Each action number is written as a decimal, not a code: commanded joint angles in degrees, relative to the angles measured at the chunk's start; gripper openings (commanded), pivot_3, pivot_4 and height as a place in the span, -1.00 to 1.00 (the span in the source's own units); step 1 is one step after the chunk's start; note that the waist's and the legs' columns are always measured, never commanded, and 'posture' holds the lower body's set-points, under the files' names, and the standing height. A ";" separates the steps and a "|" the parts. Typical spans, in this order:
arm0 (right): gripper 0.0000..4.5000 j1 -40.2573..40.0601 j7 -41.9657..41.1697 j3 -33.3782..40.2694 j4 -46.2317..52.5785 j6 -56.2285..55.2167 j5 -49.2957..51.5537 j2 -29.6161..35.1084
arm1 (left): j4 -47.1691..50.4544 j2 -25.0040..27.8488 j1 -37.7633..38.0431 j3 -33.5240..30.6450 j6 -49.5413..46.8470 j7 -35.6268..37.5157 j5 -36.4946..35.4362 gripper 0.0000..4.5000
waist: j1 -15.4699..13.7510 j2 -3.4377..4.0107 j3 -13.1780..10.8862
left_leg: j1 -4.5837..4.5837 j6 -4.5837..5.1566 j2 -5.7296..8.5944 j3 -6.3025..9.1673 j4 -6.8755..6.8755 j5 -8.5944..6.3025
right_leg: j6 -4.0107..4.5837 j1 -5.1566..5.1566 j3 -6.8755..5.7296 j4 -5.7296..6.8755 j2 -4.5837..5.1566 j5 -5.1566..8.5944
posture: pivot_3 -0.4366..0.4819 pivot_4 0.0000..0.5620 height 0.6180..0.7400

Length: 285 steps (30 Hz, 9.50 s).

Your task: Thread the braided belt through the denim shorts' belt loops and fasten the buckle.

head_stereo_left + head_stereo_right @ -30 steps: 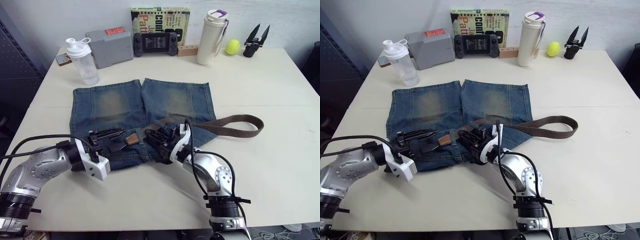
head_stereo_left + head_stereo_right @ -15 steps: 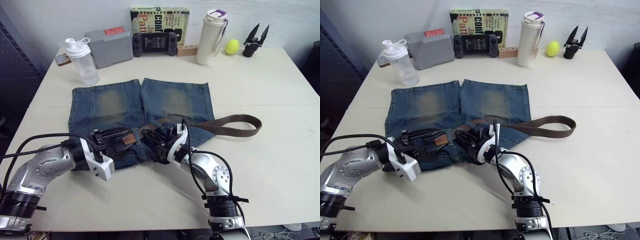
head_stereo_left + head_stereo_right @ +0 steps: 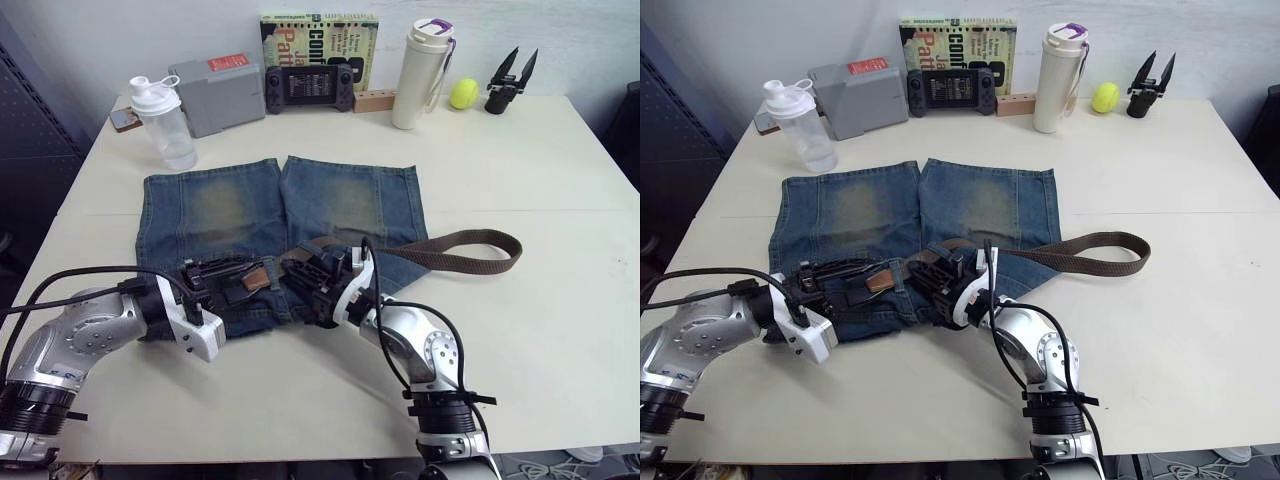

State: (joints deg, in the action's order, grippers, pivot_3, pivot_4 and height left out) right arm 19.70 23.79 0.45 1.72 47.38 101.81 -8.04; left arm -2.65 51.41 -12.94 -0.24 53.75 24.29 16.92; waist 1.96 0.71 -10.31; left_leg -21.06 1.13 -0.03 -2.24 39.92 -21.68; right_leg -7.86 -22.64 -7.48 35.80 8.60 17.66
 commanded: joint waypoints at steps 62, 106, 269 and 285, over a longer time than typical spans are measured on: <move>-0.59 -5.35 -47.63 -7.43 26.57 -0.55 -86.20 46.35 | -6.22 -8.68 -7.93 6.92 1.74 -2.10 5.72 -1.00 | -2.61 -0.49 0.06 | -0.10 0.05 0.07 -0.04 0.25 0.00 | -0.04 0.19 -0.20 -0.28 0.11 -0.02 | -0.05 -0.47 0.85; -0.07 -4.15 -38.27 29.66 27.62 19.57 -80.25 43.07 | 0.05 -6.95 -0.24 7.53 7.12 -3.96 4.53 -1.00 | -3.13 -0.37 0.04 | -0.08 0.07 0.08 -0.21 0.15 0.01 | -0.07 0.11 -0.09 -0.26 0.11 -0.03 | -0.05 -0.47 0.85; -0.35 -20.59 5.84 8.30 28.32 -13.30 9.30 26.51 | -10.38 -16.67 -6.20 17.24 4.05 -9.38 18.11 -1.00 | -2.03 -0.25 0.55 | 0.11 0.09 -0.29 -0.29 0.08 0.01 | -0.04 0.18 -0.08 -0.24 0.10 -0.03 | -0.05 -0.47 0.85; -0.86 -23.50 -24.68 15.49 32.07 -6.03 -31.78 55.37 | -10.41 -16.03 -6.55 17.95 3.81 -9.49 16.98 -1.00 | -3.16 -0.13 0.78 | 0.11 0.12 -0.10 -0.43 0.08 0.00 | -0.04 0.19 -0.05 -0.37 0.07 -0.03 | -0.05 -0.47 0.85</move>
State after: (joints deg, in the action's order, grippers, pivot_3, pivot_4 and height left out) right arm -3.39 1.48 16.33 33.03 42.16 74.01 46.74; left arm -12.04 34.69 -20.61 16.62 57.43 14.42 33.59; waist -1.21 0.58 -9.53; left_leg -20.95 1.25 -0.12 -2.67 40.00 -21.68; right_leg -7.90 -22.45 -7.53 35.44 8.66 17.63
